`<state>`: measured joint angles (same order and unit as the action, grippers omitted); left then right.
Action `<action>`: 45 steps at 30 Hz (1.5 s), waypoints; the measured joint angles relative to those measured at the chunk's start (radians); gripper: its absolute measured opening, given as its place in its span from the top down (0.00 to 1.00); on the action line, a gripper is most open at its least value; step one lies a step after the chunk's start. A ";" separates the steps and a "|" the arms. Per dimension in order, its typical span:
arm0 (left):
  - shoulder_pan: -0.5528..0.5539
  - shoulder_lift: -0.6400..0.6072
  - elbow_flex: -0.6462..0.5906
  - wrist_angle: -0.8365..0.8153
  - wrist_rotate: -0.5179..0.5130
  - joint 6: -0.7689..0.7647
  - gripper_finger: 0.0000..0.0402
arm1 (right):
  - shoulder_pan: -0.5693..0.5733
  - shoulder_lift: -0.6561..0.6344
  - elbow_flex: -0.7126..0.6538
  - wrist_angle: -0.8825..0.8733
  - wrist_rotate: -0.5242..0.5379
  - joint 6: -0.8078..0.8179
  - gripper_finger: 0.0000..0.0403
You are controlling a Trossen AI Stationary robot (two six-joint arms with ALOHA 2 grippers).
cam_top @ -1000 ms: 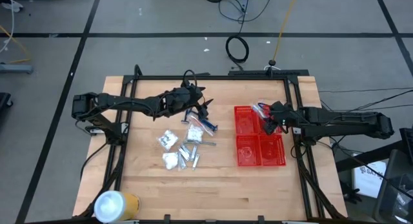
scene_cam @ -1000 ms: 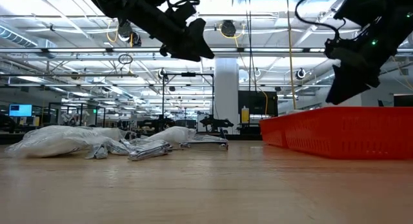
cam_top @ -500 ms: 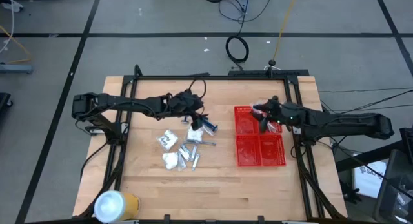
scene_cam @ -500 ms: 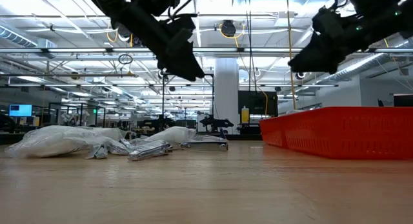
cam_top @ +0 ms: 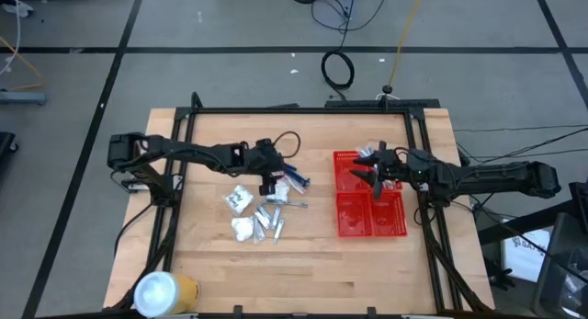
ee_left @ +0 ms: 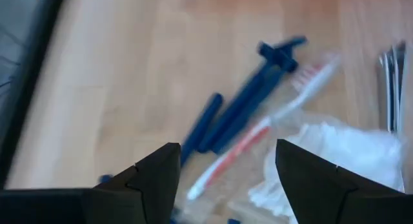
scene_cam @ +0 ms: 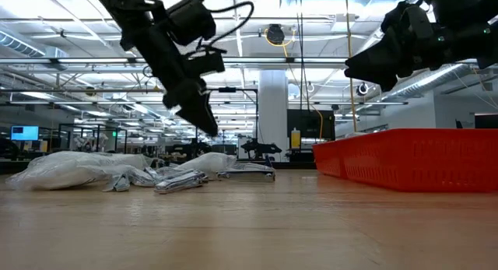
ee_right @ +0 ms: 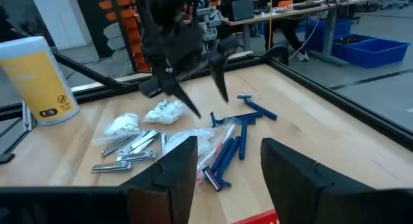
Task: Pick & Place Travel size toiletries
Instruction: Put the red toothbrush into the top right red bin
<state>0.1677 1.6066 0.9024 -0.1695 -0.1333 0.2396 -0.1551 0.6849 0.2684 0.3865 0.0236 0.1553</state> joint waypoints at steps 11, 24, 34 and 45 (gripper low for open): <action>0.002 0.208 0.003 0.098 -0.009 0.090 0.52 | 0.000 0.000 0.000 -0.009 0.000 -0.004 0.60; 0.021 0.236 0.006 0.067 0.140 -0.026 0.71 | 0.000 0.000 0.000 -0.010 0.000 0.002 0.61; 0.027 0.230 0.003 0.058 0.138 -0.171 0.81 | 0.000 0.000 0.000 -0.011 0.000 0.015 0.61; 0.027 0.238 0.003 0.049 0.138 -0.197 0.82 | 0.000 0.000 0.000 -0.011 0.000 0.015 0.61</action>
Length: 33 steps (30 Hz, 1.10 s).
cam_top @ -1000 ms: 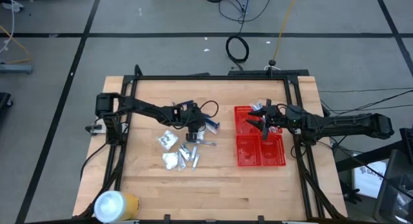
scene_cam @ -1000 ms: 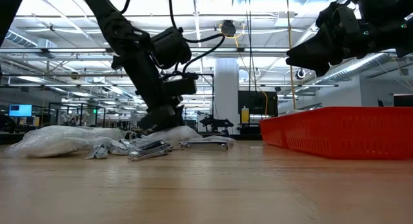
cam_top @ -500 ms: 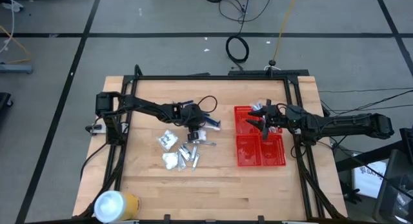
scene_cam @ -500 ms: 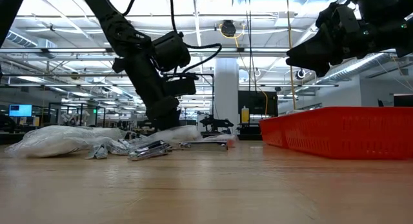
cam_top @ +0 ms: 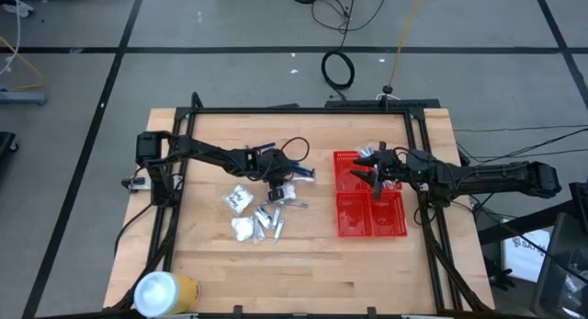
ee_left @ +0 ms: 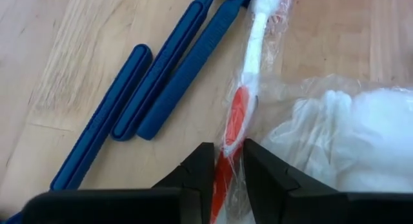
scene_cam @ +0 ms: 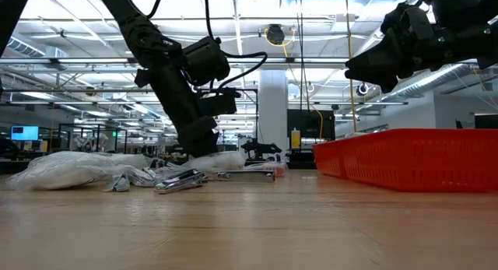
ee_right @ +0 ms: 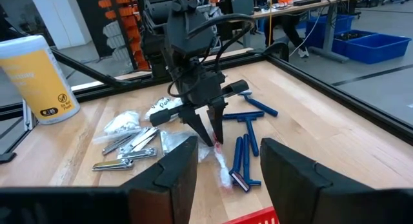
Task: Pick & Place Travel size toiletries
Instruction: Put the red toothbrush into the top right red bin
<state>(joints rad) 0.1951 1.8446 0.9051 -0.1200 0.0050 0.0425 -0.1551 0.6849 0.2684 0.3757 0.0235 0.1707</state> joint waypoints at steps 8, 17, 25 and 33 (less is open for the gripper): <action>-0.005 -0.051 -0.005 -0.014 -0.093 0.007 0.97 | 0.000 0.000 0.000 -0.008 0.000 0.000 0.61; -0.052 -0.266 -0.004 -0.029 -0.203 0.048 0.98 | 0.000 0.000 0.000 -0.007 0.000 0.000 0.61; -0.095 -0.347 -0.003 0.161 -0.167 0.166 0.99 | 0.000 0.000 0.000 0.011 0.001 0.000 0.61; -0.081 -0.337 -0.002 0.457 -0.004 0.234 0.99 | 0.000 0.013 0.000 0.072 0.005 0.000 0.61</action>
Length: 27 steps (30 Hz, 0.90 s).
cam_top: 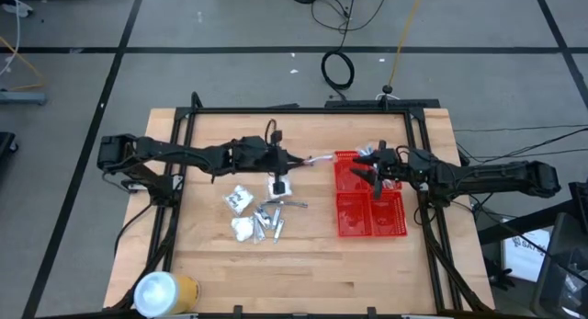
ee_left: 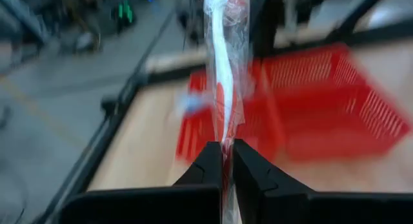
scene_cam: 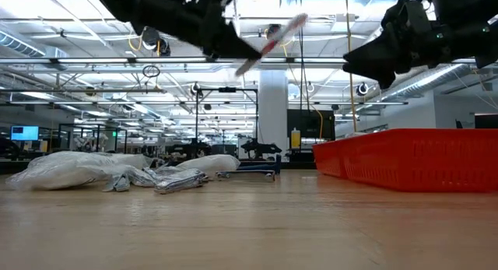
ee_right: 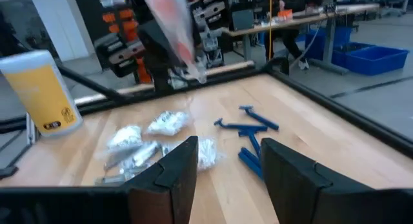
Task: Pick & Place Travel size toiletries
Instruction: Put the red toothbrush into the top right red bin
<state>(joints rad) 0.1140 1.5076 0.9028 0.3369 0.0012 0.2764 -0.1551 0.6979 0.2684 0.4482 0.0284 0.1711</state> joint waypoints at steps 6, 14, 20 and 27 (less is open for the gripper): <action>0.010 0.013 0.001 0.234 0.180 -0.002 0.99 | 0.000 0.081 0.000 0.204 -0.001 -0.052 0.61; 0.016 0.137 0.002 0.454 0.234 -0.085 0.99 | 0.037 0.250 0.000 0.538 -0.008 -0.123 0.47; 0.033 0.211 0.013 0.546 0.242 -0.137 0.99 | 0.073 0.367 0.016 0.686 -0.003 -0.157 0.40; 0.038 0.235 0.035 0.542 0.268 -0.153 0.98 | 0.072 0.478 0.097 0.684 -0.004 -0.157 0.41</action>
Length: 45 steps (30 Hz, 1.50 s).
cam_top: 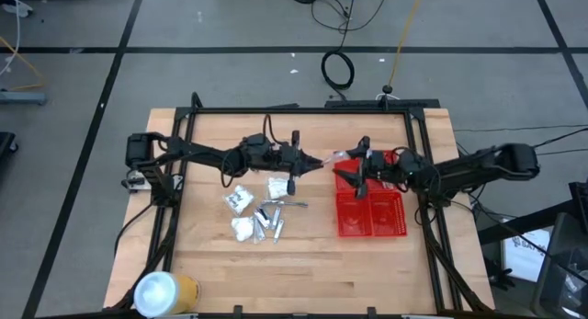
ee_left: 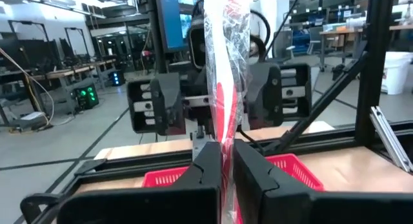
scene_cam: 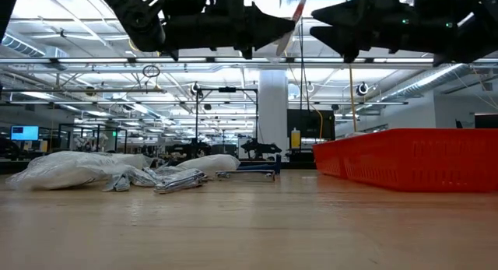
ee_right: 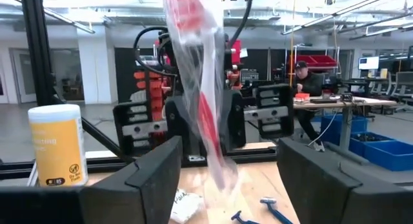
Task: Pick & Place Travel size toiletries
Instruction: Put the red toothbrush into the top right red bin
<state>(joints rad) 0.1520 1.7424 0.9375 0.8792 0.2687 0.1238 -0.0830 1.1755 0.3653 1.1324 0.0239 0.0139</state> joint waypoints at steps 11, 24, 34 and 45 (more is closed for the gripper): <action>0.000 0.000 0.000 -0.024 0.000 0.009 0.99 | 0.000 0.110 0.101 0.000 -0.029 -0.028 0.43; 0.002 0.001 0.000 -0.046 -0.001 0.014 0.96 | 0.000 0.115 0.106 0.001 -0.028 -0.128 0.81; 0.001 0.001 0.000 -0.050 -0.055 -0.001 0.96 | -0.012 0.114 0.106 -0.020 0.002 -0.127 0.94; -0.032 -0.023 0.001 -0.089 -0.281 -0.011 0.49 | -0.040 0.022 0.106 -0.246 0.014 -0.127 0.95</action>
<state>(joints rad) 0.1200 1.7191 0.9386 0.7898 -0.0124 0.1129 -0.1232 1.1976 0.4713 0.8859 0.0381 -0.1135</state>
